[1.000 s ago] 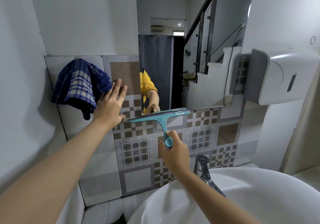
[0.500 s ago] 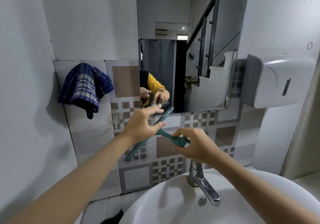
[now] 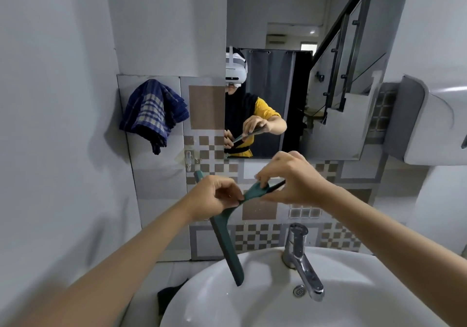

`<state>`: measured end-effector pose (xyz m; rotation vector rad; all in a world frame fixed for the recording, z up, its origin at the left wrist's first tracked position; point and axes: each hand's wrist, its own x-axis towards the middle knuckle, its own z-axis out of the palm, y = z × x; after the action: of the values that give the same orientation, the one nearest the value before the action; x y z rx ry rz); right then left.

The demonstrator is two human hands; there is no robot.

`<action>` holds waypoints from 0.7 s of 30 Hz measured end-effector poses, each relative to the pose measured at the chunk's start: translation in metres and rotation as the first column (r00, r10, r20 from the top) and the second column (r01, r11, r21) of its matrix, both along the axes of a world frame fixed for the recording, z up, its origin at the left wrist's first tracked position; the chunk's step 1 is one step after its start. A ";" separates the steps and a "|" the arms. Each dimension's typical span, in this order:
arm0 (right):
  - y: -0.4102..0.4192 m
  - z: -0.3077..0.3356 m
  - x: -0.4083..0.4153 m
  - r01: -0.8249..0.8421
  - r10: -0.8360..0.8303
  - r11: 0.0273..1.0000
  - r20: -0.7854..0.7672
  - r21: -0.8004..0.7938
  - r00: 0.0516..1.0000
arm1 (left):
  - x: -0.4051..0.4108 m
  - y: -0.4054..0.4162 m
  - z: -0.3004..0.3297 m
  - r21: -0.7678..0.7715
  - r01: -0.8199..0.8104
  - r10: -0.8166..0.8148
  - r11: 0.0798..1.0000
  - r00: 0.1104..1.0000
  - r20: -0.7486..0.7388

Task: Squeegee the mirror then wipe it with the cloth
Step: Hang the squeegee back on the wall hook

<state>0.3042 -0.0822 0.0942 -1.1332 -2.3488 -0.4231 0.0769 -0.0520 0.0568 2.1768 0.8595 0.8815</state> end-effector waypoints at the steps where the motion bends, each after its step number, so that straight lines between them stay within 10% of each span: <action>1: 0.004 -0.002 -0.005 0.005 -0.004 0.999 -0.023 0.049 1.000 | -0.004 -0.001 -0.004 -0.016 -0.027 0.027 1.000 0.999 0.017; 5: 0.026 -0.018 -0.036 0.066 -0.048 0.996 -0.270 0.059 0.962 | -0.026 -0.004 -0.025 0.033 -0.160 0.157 0.987 0.984 0.080; 10: 0.050 -0.041 -0.089 -0.186 -0.093 0.928 -0.685 -0.323 0.723 | -0.057 0.000 -0.055 0.068 -0.356 0.340 0.932 0.924 0.177; 21: 0.104 -0.088 -0.159 -0.291 -0.231 0.843 -0.794 -0.452 0.562 | -0.086 0.037 -0.115 -0.074 -0.547 0.543 0.834 0.790 0.286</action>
<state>0.1449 0.0220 0.0064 -1.1496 -1.5918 0.7491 -0.0095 -0.0150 -0.0578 1.7458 1.3582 1.4533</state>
